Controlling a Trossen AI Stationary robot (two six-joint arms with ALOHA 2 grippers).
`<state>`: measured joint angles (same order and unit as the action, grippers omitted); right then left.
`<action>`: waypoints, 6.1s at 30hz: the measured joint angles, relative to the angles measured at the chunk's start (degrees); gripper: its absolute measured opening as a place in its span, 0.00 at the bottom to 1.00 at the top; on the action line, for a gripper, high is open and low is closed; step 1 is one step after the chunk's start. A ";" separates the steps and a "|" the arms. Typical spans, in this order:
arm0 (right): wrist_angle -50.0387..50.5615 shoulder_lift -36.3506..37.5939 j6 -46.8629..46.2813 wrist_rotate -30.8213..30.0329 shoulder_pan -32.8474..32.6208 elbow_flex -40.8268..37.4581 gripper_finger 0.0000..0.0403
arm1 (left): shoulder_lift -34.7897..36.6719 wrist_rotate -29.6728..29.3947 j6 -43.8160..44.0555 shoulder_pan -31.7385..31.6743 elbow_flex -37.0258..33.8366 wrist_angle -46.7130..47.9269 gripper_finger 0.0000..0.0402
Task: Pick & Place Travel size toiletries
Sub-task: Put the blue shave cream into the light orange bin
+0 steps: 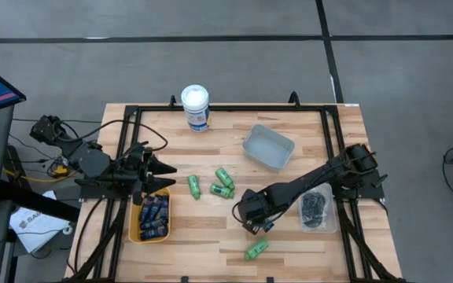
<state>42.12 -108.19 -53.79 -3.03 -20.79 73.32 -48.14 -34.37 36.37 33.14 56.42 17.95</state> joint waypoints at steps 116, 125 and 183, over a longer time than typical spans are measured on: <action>-52.55 31.72 67.44 12.20 6.74 7.08 0.33 | -39.14 46.03 20.23 -19.35 0.09 -82.02 0.37; -53.14 32.09 82.72 12.16 5.36 7.10 0.32 | -38.13 40.21 26.76 -21.66 0.09 -82.90 0.45; -58.99 28.38 88.27 11.95 10.35 7.08 0.34 | -38.18 48.78 39.03 -27.44 3.21 -81.30 0.27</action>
<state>-16.87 -79.81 34.48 8.93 -10.44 80.40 -86.32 14.41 75.40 5.69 59.64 -63.35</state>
